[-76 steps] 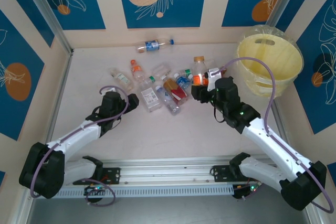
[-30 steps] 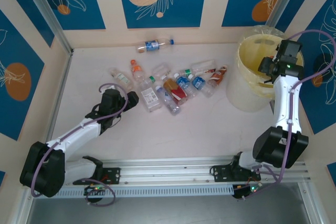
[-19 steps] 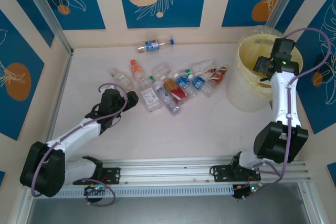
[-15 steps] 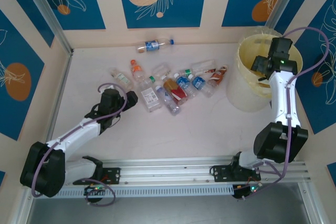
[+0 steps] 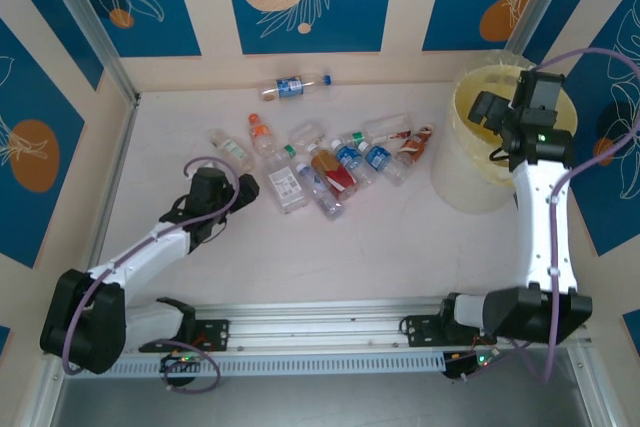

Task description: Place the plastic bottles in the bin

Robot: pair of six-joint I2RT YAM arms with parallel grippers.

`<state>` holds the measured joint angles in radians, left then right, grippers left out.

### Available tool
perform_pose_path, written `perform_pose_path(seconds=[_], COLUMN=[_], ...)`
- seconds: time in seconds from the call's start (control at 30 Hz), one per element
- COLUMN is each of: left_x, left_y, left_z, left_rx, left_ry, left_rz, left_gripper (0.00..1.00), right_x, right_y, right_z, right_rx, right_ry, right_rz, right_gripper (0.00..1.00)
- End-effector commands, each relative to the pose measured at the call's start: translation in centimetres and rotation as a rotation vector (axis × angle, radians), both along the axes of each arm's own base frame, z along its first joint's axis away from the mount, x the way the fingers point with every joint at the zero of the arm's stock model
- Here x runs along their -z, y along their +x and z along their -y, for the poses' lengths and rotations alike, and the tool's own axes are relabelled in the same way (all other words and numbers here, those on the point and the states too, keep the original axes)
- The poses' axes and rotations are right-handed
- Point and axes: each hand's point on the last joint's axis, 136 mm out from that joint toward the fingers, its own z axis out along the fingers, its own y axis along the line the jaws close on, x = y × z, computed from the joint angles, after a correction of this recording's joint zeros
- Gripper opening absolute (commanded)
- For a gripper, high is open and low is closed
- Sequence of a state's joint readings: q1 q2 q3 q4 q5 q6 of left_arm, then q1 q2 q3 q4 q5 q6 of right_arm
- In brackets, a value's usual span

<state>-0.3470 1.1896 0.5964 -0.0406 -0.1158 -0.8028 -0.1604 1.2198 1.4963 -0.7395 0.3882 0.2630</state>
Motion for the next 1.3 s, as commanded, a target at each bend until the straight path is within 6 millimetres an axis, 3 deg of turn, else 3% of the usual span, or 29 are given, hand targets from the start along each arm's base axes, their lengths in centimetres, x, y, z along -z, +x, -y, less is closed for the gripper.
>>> perform_pose_path(seconds=[0.0,0.1,0.23,0.37,0.53,0.67,0.8,1.0,1.17,1.27], left_x=[-0.6,-0.7,-1.0,-1.2,-0.4,-0.3,0.6,2.0,2.6,3.4], left_y=[0.6,0.9,1.3,2.2,4.1,6.2,8.2,11.1,13.9,15.3], left_z=[-0.5,-0.4,-0.6,-0.5,-0.6,-1.8,-2.1,-3.2,-2.7,-1.3], left_rx=[-0.014,-0.004,0.006,0.02,0.024,-0.07,-0.192,-0.35,-0.359,-0.299], left_ry=[0.014,0.025,0.056,0.086,0.161,0.239,0.229,0.202,0.202,0.165], left_rz=[-0.005,-0.016,-0.042,-0.07,-0.162,-0.246,-0.304,-0.303,-0.28,-0.272], left_gripper=[1.0,1.0,1.0,1.0,1.0,1.0,1.0,1.0,1.0,1.0], right_x=[-2.5,-3.8,-4.4,-3.1,-0.3,1.2,1.4,1.9,2.5,2.8], right_y=[-0.4,-1.2,-2.6,-4.3,-4.9,-4.6,-4.5,-4.8,-5.3,-5.3], right_z=[-3.1,-6.5,-13.4,-19.3,-23.0,-23.7,-23.9,-23.1,-22.2,-21.8], right_rx=[-0.112,-0.255,-0.575,-0.81,-0.879,-0.852,-0.841,-0.799,-0.763,-0.743], right_ry=[0.058,0.094,0.201,0.291,0.297,0.247,0.222,0.181,0.159,0.15], right_rz=[0.129,0.207,0.295,0.289,0.249,0.239,0.24,0.219,0.197,0.187], right_gripper=[0.99,1.0,1.0,0.99,0.99,1.0,0.99,1.0,1.0,1.0])
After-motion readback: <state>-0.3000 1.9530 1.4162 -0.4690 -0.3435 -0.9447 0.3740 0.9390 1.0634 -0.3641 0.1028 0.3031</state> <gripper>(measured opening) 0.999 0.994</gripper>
